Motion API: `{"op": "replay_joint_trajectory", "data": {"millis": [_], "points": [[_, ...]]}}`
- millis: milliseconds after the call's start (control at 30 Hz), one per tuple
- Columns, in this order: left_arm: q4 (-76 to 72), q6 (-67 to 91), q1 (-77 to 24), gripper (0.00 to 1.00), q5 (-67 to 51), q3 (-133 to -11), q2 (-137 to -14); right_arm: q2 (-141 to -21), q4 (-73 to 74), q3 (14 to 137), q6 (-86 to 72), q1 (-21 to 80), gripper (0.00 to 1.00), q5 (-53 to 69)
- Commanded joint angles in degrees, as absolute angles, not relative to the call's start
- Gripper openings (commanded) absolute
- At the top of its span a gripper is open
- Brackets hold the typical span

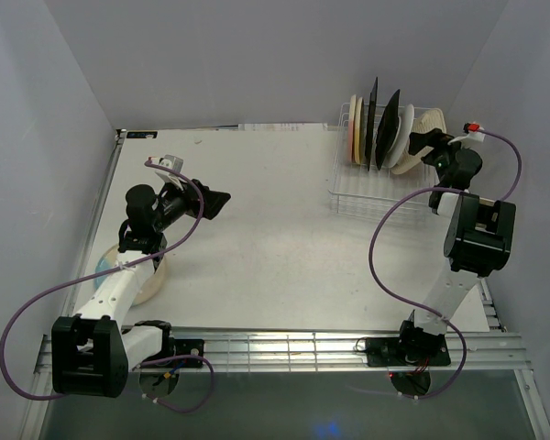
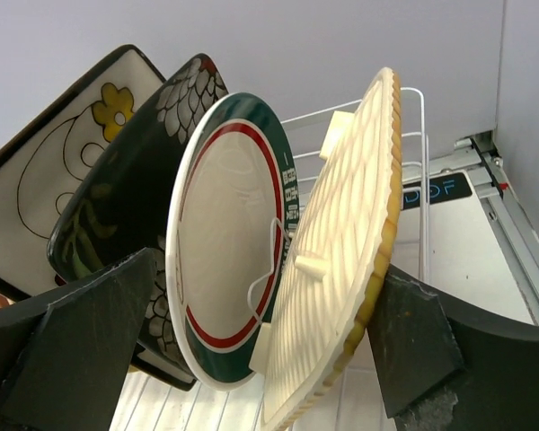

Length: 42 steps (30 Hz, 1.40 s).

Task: Load the plates into the dish rack
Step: Pick up the plate from the dish rack.

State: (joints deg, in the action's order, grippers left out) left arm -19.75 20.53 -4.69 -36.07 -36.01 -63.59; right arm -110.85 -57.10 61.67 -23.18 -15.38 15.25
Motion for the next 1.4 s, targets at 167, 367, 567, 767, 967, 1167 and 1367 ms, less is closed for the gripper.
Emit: {"op": "replay_joint_trajectory", "data": {"millis": [167,367,567,767,967,1167,1367], "points": [[-19.34,19.69,-4.57,0.95,-36.65,-36.12,-61.52,-105.83,-56.25,59.86,-24.78,-15.82,0.95,12.75],[-18.46,19.51,-4.48,0.96,-35.95,-36.82,-61.7,-102.58,-54.32,57.22,-24.87,-15.91,0.94,10.55],[-14.51,16.88,-4.48,0.98,-31.56,-38.58,-61.18,-97.75,-49.13,53.54,-27.42,-15.91,0.94,6.86],[-13.45,15.39,-4.48,0.98,-30.41,-39.46,-61.96,-92.83,-35.01,52.21,-29.44,-15.91,0.92,-2.72],[-8.8,14.15,-4.31,0.98,-29.45,-42.89,-64.77,-81.94,-33.14,43.95,-30.94,-14.07,0.91,-8.78],[-7.38,14.41,-3.78,0.98,-29.44,-43.94,-65.04,-71.48,-22.95,44.65,-26.28,-6.16,0.92,-16.43],[-7.21,15.03,-2.9,0.98,-28.39,-44.12,-65.04,-62.5,-22.41,43.42,-25.05,3.59,0.94,-15.74]]}}
